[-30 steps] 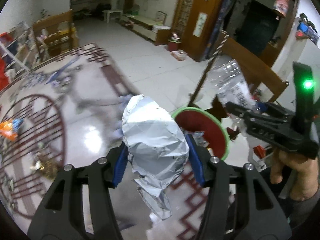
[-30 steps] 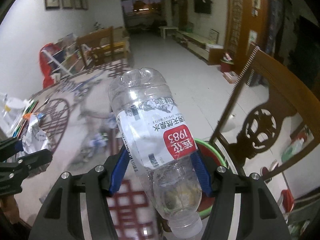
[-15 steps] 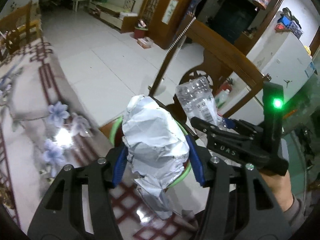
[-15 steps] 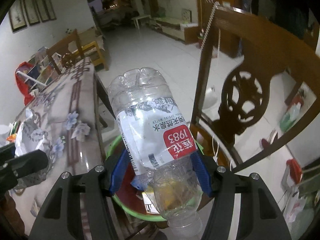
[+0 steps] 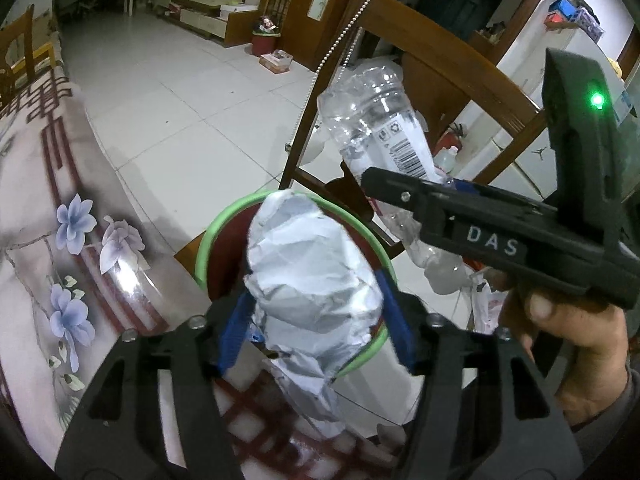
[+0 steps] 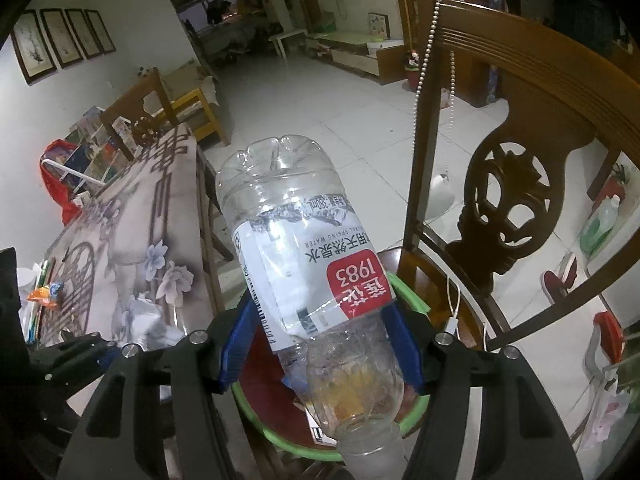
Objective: Collect trash
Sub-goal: 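Open both grippers over the red bin to drop the bottle and foil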
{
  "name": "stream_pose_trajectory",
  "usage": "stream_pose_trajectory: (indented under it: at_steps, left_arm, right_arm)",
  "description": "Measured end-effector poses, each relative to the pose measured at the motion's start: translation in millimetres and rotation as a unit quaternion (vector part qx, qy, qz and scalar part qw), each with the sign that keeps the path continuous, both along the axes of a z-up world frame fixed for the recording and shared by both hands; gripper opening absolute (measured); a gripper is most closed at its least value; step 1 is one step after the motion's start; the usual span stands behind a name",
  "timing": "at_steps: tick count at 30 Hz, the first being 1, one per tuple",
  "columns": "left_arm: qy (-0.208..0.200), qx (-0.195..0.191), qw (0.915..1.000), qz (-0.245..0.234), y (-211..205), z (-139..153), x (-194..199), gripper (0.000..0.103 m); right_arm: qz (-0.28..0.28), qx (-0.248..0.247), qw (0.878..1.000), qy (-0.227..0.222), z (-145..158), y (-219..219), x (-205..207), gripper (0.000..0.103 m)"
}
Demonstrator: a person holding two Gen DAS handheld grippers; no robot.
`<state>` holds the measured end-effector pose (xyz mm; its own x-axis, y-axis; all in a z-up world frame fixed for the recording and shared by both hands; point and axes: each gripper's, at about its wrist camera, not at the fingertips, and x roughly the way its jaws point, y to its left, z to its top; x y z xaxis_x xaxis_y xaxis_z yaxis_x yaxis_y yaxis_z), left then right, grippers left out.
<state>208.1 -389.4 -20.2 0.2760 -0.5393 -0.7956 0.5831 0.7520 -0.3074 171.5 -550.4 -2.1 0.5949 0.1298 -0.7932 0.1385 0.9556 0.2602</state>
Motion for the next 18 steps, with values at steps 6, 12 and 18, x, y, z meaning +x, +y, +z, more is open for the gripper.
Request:
stream_pose_trajectory:
  at_steps: [6,12,18]
  left_arm:
    - [-0.01,0.004,0.9999,0.003,-1,-2,-1,0.09]
    - [-0.024,0.021,0.9995,0.003,13,-1,-10,0.097]
    - [-0.028,0.024,0.999,0.025,37,6,-15,0.097]
  right_arm:
    - [-0.006,-0.015,1.0,-0.015,5,2,0,0.085]
    - [-0.016,-0.018,0.999,-0.022,8,-1,-2,0.092]
    - [-0.016,-0.022,0.999,-0.025,10,3,-5,0.095]
